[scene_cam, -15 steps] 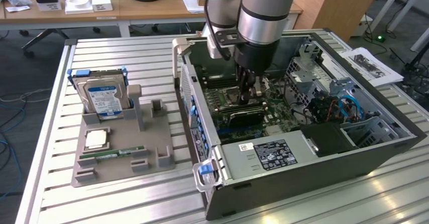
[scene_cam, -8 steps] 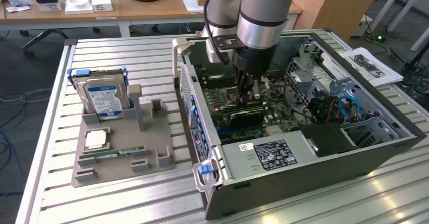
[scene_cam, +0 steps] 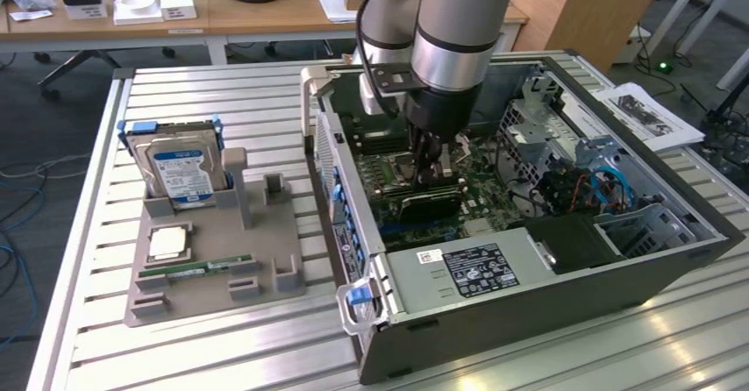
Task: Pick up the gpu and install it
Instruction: 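Press down on the gpu until it lock into place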
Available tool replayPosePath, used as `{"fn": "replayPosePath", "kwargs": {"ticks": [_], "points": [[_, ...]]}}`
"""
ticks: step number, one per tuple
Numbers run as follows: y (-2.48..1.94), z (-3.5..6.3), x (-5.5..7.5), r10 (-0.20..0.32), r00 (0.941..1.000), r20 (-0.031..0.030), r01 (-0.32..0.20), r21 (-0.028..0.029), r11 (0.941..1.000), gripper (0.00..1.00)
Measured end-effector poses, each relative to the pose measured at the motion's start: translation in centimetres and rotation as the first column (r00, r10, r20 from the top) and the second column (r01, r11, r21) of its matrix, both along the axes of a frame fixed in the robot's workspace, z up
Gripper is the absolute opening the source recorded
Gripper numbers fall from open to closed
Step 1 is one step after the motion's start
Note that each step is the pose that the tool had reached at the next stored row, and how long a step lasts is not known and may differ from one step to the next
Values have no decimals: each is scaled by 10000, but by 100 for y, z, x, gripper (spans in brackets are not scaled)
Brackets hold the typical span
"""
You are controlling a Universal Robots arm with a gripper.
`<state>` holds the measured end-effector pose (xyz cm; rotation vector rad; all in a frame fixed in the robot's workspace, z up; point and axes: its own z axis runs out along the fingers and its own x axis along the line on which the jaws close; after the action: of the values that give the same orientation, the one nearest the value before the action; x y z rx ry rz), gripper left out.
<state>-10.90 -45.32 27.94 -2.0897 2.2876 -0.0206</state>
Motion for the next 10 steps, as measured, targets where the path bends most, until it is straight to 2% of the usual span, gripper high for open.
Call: {"fn": "replayPosePath", "kwargs": {"ticks": [10], "points": [[4, -63, -1, 0, 10000, 0, 0, 1, 10000, 11]]}}
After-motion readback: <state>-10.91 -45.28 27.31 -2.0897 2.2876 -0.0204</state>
